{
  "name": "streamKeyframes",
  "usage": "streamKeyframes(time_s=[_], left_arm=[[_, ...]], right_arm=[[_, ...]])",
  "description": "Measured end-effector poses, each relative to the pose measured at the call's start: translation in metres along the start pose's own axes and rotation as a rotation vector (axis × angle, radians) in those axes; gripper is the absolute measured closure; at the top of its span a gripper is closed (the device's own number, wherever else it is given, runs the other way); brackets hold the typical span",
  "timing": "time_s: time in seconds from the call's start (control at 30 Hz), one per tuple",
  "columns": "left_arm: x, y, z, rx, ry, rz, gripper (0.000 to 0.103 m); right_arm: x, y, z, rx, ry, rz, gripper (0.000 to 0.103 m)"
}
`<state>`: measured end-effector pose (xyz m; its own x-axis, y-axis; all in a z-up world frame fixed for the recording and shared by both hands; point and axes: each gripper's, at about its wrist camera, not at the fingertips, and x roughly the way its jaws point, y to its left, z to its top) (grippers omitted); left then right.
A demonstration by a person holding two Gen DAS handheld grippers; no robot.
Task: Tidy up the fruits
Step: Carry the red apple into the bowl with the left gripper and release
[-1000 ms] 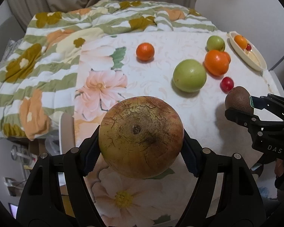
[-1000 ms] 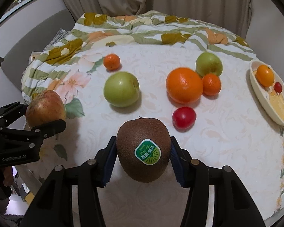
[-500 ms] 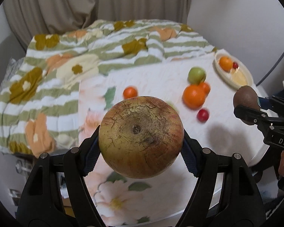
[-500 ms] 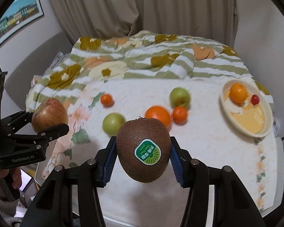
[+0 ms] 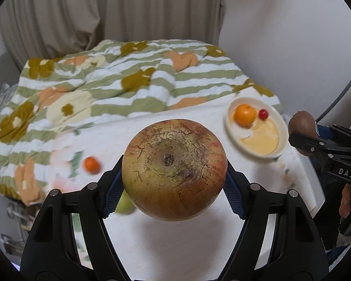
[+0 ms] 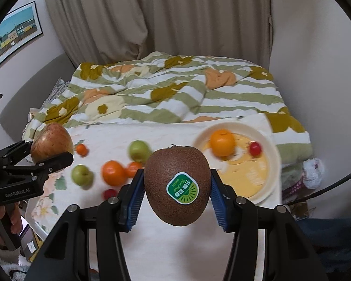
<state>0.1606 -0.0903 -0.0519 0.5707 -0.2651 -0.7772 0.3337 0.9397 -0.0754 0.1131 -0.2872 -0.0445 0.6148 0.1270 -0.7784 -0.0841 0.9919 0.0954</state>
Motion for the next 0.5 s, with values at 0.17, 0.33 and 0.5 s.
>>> streamKeyframes(time_s=[0.17,0.33,0.5], left_arm=[[0.031,-0.059,0.017,0.006,0.009,-0.014,0.021],[0.068,-0.111,0.028,0.012,0.044,-0.037,0.021],[0.101,-0.146,0.030,0.036,0.084,-0.055,0.021]], right_arm=[[0.006,-0.053,0.009,-0.018,0.014,0.002,0.054],[0.017,-0.100,0.015,-0.020,0.030,0.006,0.054],[0.030,-0.134,0.014,-0.009,0.047,0.009,0.054]])
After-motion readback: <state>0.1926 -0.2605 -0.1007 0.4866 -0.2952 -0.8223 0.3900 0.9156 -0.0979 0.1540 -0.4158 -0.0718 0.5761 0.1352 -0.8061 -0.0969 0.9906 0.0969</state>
